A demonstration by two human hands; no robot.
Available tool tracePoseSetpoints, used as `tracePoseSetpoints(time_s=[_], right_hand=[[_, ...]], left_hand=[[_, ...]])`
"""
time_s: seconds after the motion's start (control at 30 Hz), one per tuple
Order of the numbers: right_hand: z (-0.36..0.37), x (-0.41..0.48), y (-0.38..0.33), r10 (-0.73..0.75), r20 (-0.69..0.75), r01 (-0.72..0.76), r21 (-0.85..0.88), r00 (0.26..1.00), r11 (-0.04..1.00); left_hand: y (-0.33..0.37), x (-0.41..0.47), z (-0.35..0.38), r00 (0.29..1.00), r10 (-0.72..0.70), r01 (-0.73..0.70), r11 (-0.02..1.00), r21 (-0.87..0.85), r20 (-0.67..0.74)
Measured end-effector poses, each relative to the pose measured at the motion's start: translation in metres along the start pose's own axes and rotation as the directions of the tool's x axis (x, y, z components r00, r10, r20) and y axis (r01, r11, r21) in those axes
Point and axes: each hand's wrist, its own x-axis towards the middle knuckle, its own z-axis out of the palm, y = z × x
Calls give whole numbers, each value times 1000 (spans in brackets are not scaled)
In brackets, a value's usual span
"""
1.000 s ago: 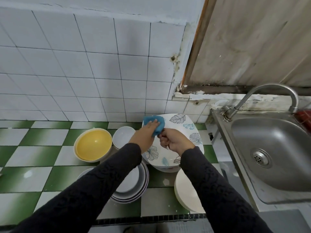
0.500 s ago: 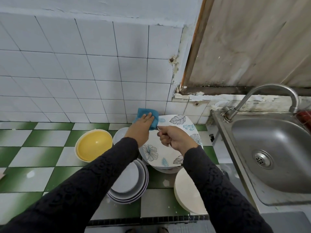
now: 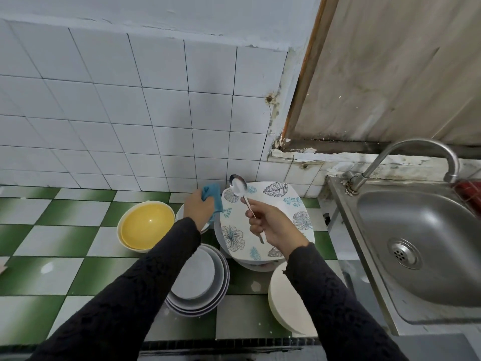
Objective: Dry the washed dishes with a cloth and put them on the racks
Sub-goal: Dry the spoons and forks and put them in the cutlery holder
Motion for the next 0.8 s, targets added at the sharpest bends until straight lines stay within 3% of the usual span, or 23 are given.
tracePoseSetpoints(time_s=[0.07, 0.13, 0.2, 0.27, 0.4, 0.53, 0.63, 0.7, 0.77, 0.8], right_hand=[[2, 2, 1, -73, -7, 73, -16, 997, 997], [3, 3, 5, -235, -39, 221, -215, 971, 951], [6, 1, 9, -396, -24, 333, -494, 918, 803], [6, 1, 11, -498, 31, 397, -648, 866, 650], [0, 2, 9, -553, 82, 416, -750, 829, 514], [-12, 1, 5, -526, 84, 382, -783, 847, 490], [-22, 0, 4, -495, 66, 338, -808, 866, 483], [-24, -1, 5, -474, 58, 308, -827, 879, 471], [-18, -1, 7, -464, 51, 284, -847, 884, 449], [-14, -1, 6, -469, 44, 276, -855, 882, 440]], left_hand=[[6, -10, 2, 996, -65, 74, 983, -165, 57], [13, -16, 5, 973, -121, 192, 899, -394, 197], [21, -21, 6, 922, -120, 316, 782, -537, 368], [26, -22, 8, 885, -111, 377, 741, -556, 452], [27, -22, 6, 866, -153, 436, 697, -569, 476], [26, -19, 0, 869, -189, 469, 609, -640, 458], [33, -17, 1, 924, -185, 380, 542, -749, 334], [37, -16, 3, 975, -129, 222, 651, -726, 182], [36, -16, 7, 996, 36, 8, 884, -467, 84], [32, -16, 10, 984, 144, -107, 949, -297, 105]])
